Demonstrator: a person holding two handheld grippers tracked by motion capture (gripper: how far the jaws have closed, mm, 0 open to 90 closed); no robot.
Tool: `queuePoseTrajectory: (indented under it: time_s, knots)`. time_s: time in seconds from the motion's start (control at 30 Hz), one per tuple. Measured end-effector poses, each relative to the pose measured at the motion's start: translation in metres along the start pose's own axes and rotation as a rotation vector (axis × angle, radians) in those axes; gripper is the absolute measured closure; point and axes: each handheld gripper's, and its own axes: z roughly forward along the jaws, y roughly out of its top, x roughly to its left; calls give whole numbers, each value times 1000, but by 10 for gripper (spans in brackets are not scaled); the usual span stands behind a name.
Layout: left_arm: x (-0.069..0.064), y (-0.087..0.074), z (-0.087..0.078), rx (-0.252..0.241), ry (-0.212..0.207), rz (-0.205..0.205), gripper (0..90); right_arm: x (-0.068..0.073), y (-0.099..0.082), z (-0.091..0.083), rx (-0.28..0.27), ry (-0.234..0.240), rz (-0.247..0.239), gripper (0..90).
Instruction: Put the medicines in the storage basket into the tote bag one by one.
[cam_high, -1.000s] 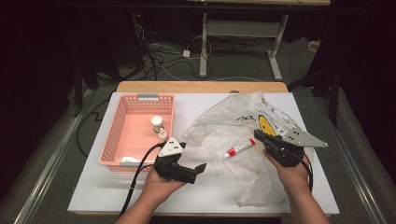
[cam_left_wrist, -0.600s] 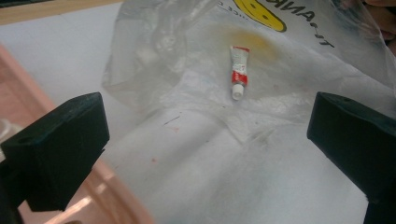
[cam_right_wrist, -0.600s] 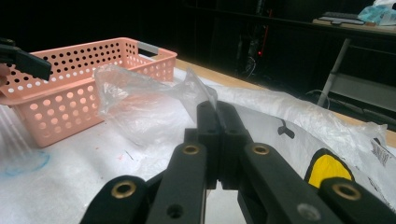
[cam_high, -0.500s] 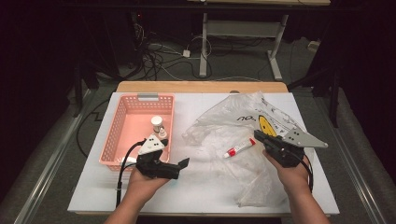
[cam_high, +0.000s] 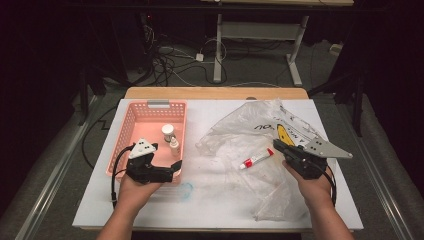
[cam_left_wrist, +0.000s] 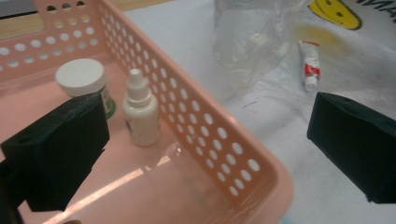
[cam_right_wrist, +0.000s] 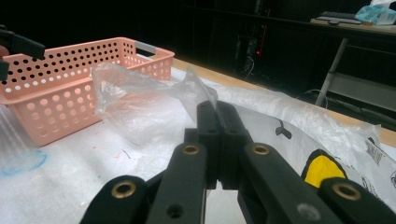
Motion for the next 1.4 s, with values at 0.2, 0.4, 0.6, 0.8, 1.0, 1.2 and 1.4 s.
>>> queuePoseTrajectory:
  time_s: [0.2,0.4,0.6,0.8,1.0,1.2,1.4]
  knots:
    - [15,-3,-6,7,44,-23,0,0,0,-1,1,-2,5,900]
    - [28,-6,-13,2,66,-57,0,0,0,-1,3,-3,1,900]
    - [28,-7,-10,12,73,-54,0,1,0,1,8,-1,-2,900]
    - [28,-5,-12,-3,58,-70,0,2,1,0,5,2,-6,900]
    - [27,0,-13,-11,56,-73,0,0,2,-2,0,1,-6,900]
    - [21,23,-11,-47,40,-59,0,-1,1,-1,3,2,0,900]
    - [34,38,1,-50,52,-82,0,0,2,-2,-2,-2,-1,900]
